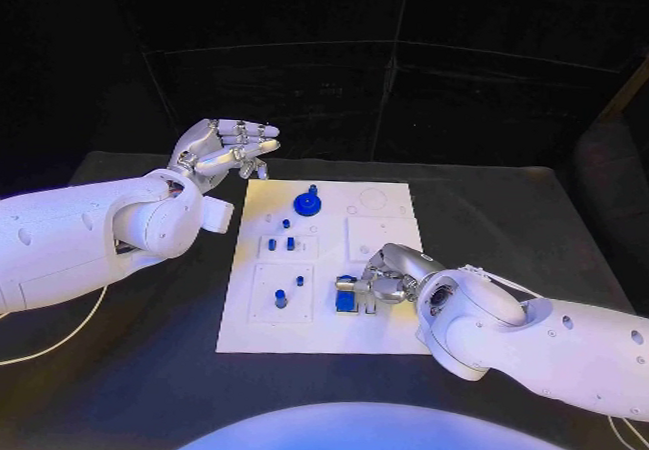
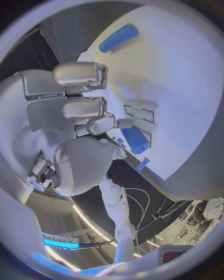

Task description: Assemble the parts on the task board

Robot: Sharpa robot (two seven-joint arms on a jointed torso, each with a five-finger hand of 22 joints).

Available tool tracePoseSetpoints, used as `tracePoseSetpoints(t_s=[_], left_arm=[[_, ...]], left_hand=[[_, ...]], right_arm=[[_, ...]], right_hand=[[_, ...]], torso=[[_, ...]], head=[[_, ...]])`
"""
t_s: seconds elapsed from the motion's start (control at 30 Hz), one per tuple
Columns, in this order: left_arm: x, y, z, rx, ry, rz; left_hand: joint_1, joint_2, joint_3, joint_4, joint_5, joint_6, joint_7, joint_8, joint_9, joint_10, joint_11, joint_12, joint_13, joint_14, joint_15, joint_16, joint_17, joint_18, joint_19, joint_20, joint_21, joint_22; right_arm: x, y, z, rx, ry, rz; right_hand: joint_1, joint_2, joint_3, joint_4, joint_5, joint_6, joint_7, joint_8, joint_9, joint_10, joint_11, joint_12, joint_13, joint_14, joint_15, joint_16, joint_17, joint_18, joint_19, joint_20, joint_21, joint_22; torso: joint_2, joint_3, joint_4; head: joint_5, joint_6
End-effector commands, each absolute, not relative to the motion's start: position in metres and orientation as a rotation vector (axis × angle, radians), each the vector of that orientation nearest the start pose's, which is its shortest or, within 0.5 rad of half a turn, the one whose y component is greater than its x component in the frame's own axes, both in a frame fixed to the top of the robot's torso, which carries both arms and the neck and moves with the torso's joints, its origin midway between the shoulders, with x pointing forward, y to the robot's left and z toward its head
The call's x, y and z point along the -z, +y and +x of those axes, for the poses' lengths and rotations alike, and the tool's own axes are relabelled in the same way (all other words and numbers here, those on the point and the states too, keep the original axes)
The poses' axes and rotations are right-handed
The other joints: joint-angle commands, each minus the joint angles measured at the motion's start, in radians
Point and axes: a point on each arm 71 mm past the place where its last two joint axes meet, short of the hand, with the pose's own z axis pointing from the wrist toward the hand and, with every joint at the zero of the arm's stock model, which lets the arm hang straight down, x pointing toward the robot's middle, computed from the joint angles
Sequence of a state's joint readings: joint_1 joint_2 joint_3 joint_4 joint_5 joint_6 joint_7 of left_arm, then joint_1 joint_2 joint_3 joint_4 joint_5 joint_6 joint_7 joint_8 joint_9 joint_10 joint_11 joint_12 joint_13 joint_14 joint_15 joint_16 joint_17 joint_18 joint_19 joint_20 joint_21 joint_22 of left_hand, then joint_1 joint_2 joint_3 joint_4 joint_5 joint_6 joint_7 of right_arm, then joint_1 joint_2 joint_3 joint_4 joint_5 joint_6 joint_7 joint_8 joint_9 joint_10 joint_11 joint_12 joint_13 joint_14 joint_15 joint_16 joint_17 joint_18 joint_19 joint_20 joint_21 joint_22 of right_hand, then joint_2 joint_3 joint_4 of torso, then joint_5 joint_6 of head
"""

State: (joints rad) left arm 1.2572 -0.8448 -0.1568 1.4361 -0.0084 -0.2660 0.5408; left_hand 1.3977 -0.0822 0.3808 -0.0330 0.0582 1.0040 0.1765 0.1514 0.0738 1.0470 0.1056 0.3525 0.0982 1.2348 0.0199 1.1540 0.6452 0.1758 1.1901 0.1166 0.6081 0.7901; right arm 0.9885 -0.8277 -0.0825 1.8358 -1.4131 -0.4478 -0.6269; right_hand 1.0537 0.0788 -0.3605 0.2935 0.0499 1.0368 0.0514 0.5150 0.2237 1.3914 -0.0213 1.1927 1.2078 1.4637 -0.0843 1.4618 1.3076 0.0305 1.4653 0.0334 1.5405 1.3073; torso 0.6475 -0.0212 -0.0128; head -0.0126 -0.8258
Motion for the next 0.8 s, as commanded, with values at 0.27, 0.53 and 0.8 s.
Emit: tracePoseSetpoints(t_s=[0.27, 0.53, 0.8], left_arm=[[0.186, 0.236, 0.5, 1.547, 1.353, -0.996], [0.186, 0.237, 0.5, 1.545, 1.352, -0.997], [0.186, 0.238, 0.5, 1.543, 1.352, -0.997]], left_hand=[[-0.01, 0.001, -0.008, 0.003, -0.001, -0.007, 0.004, 0.007, 0.0, -0.007, 0.0, 0.008, -0.001, -0.005, 0.001, -0.003, -0.002, 0.007, -0.006, 0.003, -0.004, -0.002], [-0.01, 0.001, -0.008, 0.003, -0.001, -0.007, 0.004, 0.007, 0.0, -0.007, 0.0, 0.008, -0.001, -0.005, 0.001, -0.003, -0.002, 0.007, -0.006, 0.003, -0.004, -0.002], [-0.01, 0.001, -0.008, 0.003, -0.001, -0.007, 0.004, 0.007, 0.0, -0.007, 0.0, 0.008, -0.001, -0.005, 0.001, -0.003, -0.002, 0.007, -0.006, 0.003, -0.004, -0.002]], right_arm=[[0.258, -0.138, 0.373, -0.596, 1.938, 0.214], [0.253, -0.138, 0.367, -0.646, 1.928, 0.18], [0.25, -0.14, 0.362, -0.668, 1.927, 0.163]], right_hand=[[0.004, -0.011, 0.008, -0.011, 0.0, -0.016, 0.003, -0.006, 0.004, -0.018, 0.004, -0.032, -0.024, 0.063, 0.004, -0.007, 0.03, -0.018, 0.07, -0.001, -0.001, 0.223], [0.177, -0.015, 0.053, -0.071, 0.011, -0.023, 0.006, -0.001, 0.015, -0.015, 0.006, -0.038, -0.02, 0.063, 0.007, -0.011, 0.027, -0.017, 0.069, 0.004, -0.004, 0.221], [0.207, -0.02, 0.056, -0.083, 0.014, -0.025, 0.006, 0.001, 0.018, -0.012, 0.006, -0.036, -0.015, 0.064, 0.008, -0.011, 0.028, -0.017, 0.069, 0.005, -0.003, 0.222]], torso=[[0.0, 0.0009, -0.0013], [0.0, 0.0015, -0.0015], [-0.001, 0.0009, -0.0017]], head=[[0.002, -0.001], [0.003, -0.001], [0.004, -0.002]])
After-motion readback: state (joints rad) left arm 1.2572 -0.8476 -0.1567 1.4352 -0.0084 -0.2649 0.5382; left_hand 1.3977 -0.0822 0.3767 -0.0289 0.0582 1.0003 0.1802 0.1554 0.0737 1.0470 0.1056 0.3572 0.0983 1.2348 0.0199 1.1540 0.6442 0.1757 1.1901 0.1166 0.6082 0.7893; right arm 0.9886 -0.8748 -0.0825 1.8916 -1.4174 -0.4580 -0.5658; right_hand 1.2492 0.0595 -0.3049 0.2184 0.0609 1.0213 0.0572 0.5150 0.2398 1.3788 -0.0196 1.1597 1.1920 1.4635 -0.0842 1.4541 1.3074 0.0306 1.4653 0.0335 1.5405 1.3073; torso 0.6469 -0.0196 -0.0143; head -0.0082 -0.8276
